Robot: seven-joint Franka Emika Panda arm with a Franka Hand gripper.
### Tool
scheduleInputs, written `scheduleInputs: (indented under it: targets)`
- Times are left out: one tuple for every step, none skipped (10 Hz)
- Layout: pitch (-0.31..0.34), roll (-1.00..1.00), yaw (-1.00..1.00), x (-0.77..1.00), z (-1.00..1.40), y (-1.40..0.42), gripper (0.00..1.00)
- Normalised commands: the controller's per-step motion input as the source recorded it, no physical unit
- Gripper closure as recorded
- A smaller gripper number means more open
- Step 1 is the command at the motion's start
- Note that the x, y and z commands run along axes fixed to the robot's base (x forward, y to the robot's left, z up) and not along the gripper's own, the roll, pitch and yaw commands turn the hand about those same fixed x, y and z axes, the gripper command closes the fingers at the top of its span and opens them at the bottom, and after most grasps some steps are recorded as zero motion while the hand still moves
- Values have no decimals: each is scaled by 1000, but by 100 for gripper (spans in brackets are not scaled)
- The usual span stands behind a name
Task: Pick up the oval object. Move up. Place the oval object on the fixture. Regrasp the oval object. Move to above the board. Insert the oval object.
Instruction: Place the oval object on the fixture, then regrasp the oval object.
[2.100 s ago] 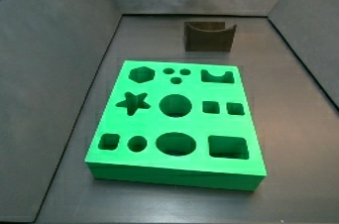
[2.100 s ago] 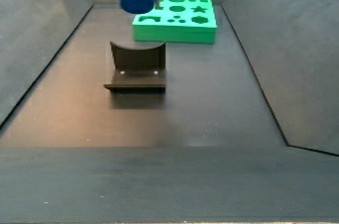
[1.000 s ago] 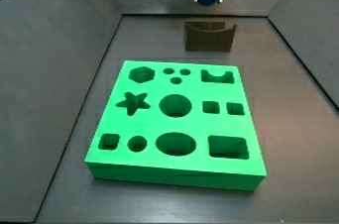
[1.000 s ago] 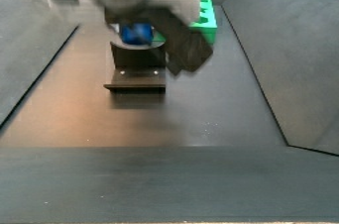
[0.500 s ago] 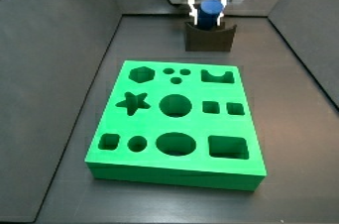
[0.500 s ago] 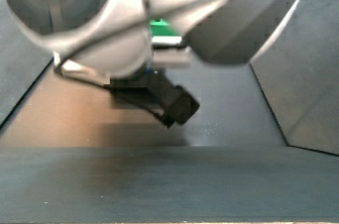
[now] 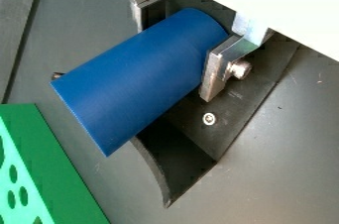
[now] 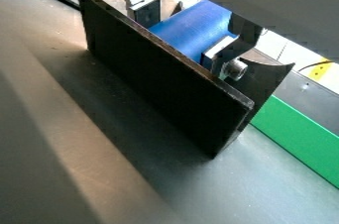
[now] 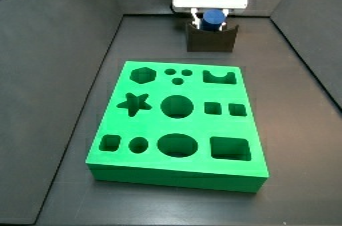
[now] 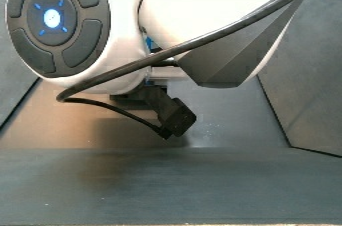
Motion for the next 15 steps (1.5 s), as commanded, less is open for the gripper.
scheduleInputs:
  targets:
    - [0,0,0,0,0,0,0]
    - [10,77,-37,0,1000,0,0]
    - [13,80,-29,-7,1000,1,0]
    - [15,85,-13,-24,1000,-2,0]
    - [11,80,-8,-33,1000,-4,0]
    - [20,72,-2,-38,1000,0,0]
    - [30,62,-2,-37,899,1,0]
    - [47,53,2,-33,654,5,0]
    - [51,52,0,-27,526,7,0]
    - [63,48,-9,-25,277,6,0]
    - [57,1000,43,-92,1000,-910,0]
    - [55,1000,42,-94,1000,-993,0]
    - [43,1000,41,-119,990,-1000,0]
    - [36,1000,40,-134,929,-977,0]
    - [33,1000,40,-117,791,-873,0]
